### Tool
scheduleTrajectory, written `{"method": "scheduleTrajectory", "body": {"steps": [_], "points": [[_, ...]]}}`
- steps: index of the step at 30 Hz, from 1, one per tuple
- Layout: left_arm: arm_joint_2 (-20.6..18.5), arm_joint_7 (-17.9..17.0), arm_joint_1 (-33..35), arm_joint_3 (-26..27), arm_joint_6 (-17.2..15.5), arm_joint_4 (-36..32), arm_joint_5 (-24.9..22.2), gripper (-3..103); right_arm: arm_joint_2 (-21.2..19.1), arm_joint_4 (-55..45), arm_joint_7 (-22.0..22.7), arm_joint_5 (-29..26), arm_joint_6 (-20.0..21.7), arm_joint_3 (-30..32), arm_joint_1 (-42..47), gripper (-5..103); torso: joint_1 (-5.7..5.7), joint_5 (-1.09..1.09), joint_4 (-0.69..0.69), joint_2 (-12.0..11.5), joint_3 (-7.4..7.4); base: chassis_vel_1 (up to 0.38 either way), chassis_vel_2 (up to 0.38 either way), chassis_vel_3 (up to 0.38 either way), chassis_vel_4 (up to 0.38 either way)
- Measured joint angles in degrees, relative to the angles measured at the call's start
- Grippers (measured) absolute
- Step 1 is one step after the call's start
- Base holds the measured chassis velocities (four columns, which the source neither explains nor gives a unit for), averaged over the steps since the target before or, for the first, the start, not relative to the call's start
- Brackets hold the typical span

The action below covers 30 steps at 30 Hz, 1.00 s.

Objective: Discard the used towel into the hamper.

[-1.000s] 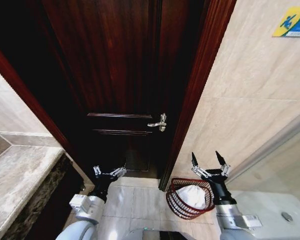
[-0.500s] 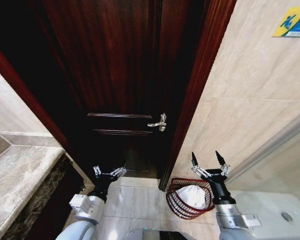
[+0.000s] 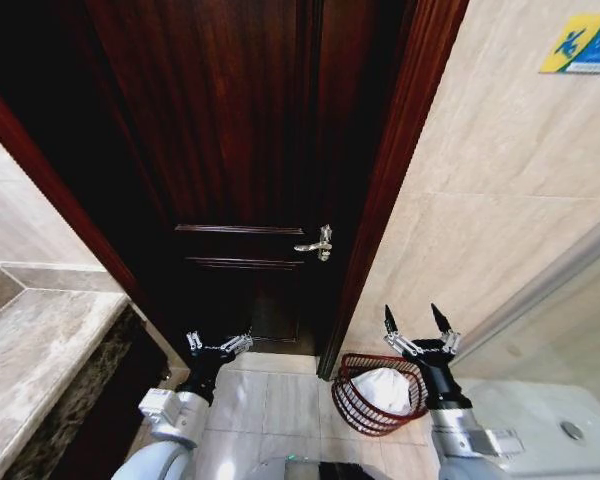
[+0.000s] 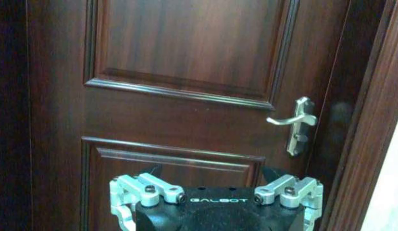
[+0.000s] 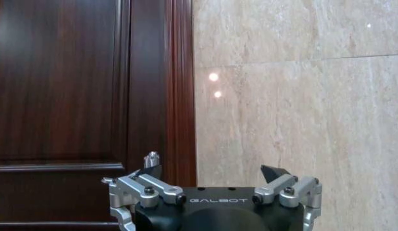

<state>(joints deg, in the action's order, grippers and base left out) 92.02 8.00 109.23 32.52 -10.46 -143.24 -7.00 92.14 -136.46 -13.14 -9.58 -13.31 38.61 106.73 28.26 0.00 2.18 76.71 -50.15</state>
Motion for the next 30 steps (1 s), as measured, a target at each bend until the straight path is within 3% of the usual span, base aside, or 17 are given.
{"method": "scheduleTrajectory", "body": {"steps": [30], "points": [[0.0, 0.0, 0.0, 0.0, 0.0, 0.0, 0.0, 100, 0.0, -0.7, -1.6, 0.0, -1.2, -0.4, 0.9, 100, -0.01, 0.0, 0.0, 0.0, 0.0, 0.049, -0.048, -0.049, 0.043]]}}
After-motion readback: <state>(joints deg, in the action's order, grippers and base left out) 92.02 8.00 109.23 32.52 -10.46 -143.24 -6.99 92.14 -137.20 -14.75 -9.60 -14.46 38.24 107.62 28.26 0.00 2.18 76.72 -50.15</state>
